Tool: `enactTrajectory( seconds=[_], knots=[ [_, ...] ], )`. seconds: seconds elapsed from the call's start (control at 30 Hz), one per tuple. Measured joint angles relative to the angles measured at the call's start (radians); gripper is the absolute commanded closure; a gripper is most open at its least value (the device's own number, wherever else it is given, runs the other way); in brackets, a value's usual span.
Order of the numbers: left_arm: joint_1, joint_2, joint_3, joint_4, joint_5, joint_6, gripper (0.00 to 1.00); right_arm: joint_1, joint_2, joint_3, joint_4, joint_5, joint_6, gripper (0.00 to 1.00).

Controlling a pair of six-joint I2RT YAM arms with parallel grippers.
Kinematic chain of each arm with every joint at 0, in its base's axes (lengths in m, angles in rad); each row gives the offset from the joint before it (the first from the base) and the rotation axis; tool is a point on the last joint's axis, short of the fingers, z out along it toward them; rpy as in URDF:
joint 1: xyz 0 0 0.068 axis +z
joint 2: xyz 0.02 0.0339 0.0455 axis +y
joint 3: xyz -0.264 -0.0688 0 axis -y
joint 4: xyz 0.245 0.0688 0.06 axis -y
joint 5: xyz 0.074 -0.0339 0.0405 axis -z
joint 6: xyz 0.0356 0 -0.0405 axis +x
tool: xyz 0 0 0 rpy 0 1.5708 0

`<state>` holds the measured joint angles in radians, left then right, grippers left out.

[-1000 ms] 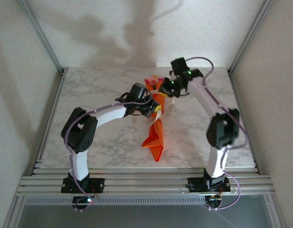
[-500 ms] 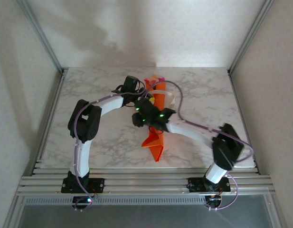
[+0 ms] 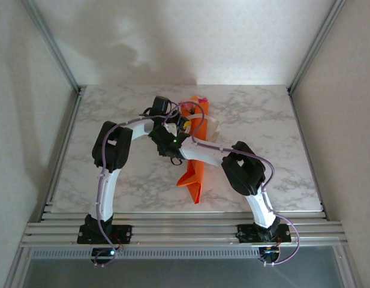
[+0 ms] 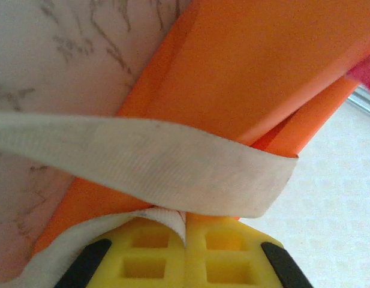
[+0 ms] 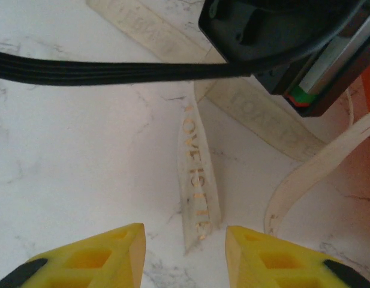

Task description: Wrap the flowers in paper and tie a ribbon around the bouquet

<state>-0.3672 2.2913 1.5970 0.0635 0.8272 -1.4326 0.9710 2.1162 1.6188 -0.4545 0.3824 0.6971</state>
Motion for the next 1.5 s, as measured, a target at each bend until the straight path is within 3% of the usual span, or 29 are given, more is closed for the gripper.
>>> enactTrajectory(
  seconds=[0.17,0.33,0.5,1.17,1.33,1.5],
  knots=[
    [0.003,0.038,0.013,0.057,0.023,-0.053,1.00,0.000,0.016,-0.007,0.011,0.016,0.014,0.63],
    [0.007,0.086,0.074,0.057,0.045,-0.061,1.00,0.000,-0.079,-0.163,0.109,0.017,0.000,0.61],
    [0.023,0.124,0.090,0.076,0.072,-0.068,1.00,0.000,-0.085,-0.165,0.154,0.007,-0.016,0.60],
    [0.041,0.150,0.073,0.227,0.116,-0.121,1.00,-0.018,0.132,0.031,0.070,-0.010,0.059,0.63],
    [0.042,0.150,0.069,0.239,0.119,-0.124,1.00,-0.023,0.157,0.077,0.022,-0.005,0.063,0.72],
    [0.049,0.150,0.069,0.243,0.124,-0.125,1.00,-0.028,0.183,0.134,-0.065,0.008,0.076,0.93]
  ],
)
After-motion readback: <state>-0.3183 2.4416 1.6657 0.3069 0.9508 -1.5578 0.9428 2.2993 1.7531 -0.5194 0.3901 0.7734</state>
